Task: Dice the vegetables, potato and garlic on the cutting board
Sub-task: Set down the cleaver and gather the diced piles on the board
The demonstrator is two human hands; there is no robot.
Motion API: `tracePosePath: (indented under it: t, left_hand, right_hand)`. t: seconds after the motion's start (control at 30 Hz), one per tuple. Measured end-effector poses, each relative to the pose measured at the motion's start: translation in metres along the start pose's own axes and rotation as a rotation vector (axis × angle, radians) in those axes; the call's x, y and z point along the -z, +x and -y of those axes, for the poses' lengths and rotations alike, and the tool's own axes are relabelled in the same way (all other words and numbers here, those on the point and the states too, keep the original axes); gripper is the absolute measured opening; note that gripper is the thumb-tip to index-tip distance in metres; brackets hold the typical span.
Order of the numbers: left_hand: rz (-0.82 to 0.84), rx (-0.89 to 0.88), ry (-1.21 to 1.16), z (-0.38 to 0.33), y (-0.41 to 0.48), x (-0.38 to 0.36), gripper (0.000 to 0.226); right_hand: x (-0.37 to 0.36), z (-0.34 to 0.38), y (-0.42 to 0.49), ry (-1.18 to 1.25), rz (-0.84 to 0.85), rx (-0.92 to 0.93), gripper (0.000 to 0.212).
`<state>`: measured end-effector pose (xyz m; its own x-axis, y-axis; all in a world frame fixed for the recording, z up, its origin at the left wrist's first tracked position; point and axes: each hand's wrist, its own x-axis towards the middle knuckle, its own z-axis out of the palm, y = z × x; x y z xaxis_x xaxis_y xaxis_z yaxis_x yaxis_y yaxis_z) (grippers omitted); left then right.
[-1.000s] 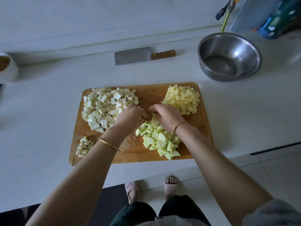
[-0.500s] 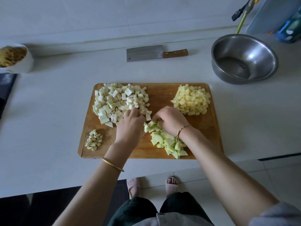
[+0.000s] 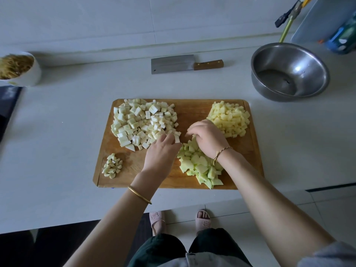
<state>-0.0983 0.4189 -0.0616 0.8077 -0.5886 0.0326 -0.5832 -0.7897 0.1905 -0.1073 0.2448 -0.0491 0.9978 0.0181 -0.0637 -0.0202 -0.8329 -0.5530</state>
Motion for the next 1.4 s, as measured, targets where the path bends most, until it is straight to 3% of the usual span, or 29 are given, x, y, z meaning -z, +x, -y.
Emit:
tracePosePath:
  t: [0.23,0.47,0.57,0.7,0.93,1.23,1.33,1.4]
  left_hand:
    - [-0.047,0.001,-0.062,-0.004,-0.004,-0.005,0.035]
    - [-0.066,0.068,-0.274,-0.008,-0.012,-0.011,0.045]
    - [-0.093,0.144,-0.355,-0.010,-0.014,-0.012,0.034]
    - [-0.137,0.285,-0.341,-0.008,-0.012,-0.010,0.010]
    - [-0.128,0.189,-0.276,-0.001,-0.012,-0.012,0.013]
    - [-0.113,0.220,-0.170,-0.008,-0.009,-0.018,0.023]
    - [-0.104,0.227,-0.196,-0.009,-0.012,-0.015,0.019]
    - [-0.118,0.227,-0.232,-0.009,-0.014,-0.011,0.019]
  right_hand:
    - [-0.005,-0.006,0.007,-0.073,0.147,-0.054,0.047]
    - [-0.002,0.004,0.013,-0.148,0.127,0.007,0.034]
    - [-0.006,0.014,0.021,-0.136,0.026,-0.020,0.025]
    - [-0.012,0.026,0.031,-0.195,0.100,-0.039,0.005]
    - [-0.018,0.033,0.044,-0.273,0.214,-0.058,0.013]
    - [-0.026,0.024,0.041,-0.224,0.108,0.005,0.020]
    - [-0.016,0.014,0.040,-0.056,0.063,-0.007,0.010]
    - [-0.006,0.006,0.038,0.074,-0.013,-0.044,0.016]
